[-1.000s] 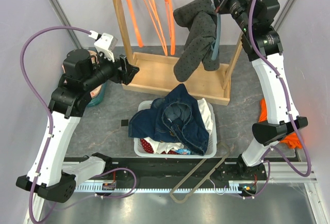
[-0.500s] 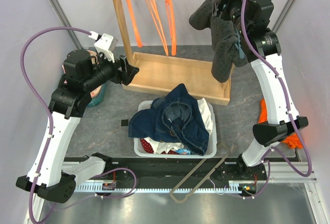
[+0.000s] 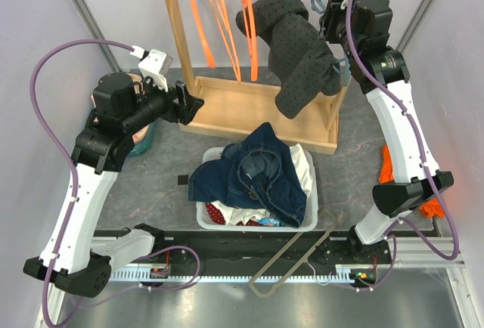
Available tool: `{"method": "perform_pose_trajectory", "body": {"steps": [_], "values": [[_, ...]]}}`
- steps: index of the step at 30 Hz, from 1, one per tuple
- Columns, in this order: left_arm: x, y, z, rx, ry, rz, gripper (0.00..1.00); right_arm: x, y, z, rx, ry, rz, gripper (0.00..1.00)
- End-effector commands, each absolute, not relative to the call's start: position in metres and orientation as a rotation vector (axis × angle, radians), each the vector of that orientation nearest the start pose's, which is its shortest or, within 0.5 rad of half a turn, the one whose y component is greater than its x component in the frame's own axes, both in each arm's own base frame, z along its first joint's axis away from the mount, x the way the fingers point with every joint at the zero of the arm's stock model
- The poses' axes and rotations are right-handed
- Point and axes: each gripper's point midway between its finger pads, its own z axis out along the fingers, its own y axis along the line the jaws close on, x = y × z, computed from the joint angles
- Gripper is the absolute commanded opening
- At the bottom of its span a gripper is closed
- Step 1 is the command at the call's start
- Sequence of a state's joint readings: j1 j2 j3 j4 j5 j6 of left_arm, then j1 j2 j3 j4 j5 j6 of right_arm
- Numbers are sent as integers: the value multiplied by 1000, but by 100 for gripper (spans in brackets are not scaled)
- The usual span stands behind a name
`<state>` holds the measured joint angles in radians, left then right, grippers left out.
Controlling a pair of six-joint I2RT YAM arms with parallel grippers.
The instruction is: Remove the skirt from the hanger
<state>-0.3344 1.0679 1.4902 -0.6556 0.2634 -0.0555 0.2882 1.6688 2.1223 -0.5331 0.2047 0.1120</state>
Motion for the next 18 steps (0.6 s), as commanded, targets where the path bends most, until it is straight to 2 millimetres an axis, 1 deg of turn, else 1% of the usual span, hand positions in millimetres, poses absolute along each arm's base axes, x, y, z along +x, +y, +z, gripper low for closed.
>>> {"method": "perform_pose_trajectory", "body": {"steps": [1, 4, 5, 7, 8, 10, 12, 13, 15, 16, 18], "values": [[287, -150, 414, 461, 1722, -495, 77, 461, 106, 477, 4, 1660, 145, 47], [286, -150, 415, 463, 1718, -496, 77, 464, 108, 480, 2, 1653, 155, 40], [286, -149, 414, 462, 1720, -492, 77, 464, 108, 484, 6, 1643, 162, 32], [285, -148, 415, 459, 1717, -490, 77, 466, 111, 485, 4, 1642, 177, 21], [286, -149, 414, 461, 1720, -489, 77, 466, 113, 488, 2, 1633, 188, 9], [285, -148, 414, 461, 1718, -486, 77, 465, 117, 491, -7, 1622, 211, 1], [284, -148, 413, 461, 1721, -486, 77, 465, 118, 497, -6, 1593, 219, 0], [285, -148, 413, 460, 1720, -482, 77, 460, 118, 505, -7, 1571, 225, 0], [285, -147, 413, 459, 1720, -483, 77, 459, 118, 516, -15, 1516, 230, 0], [285, -148, 413, 460, 1722, -487, 77, 453, 118, 531, -14, 1465, 243, 0], [285, -148, 413, 458, 1722, -488, 77, 448, 119, 544, -23, 1425, 257, 0]]}}
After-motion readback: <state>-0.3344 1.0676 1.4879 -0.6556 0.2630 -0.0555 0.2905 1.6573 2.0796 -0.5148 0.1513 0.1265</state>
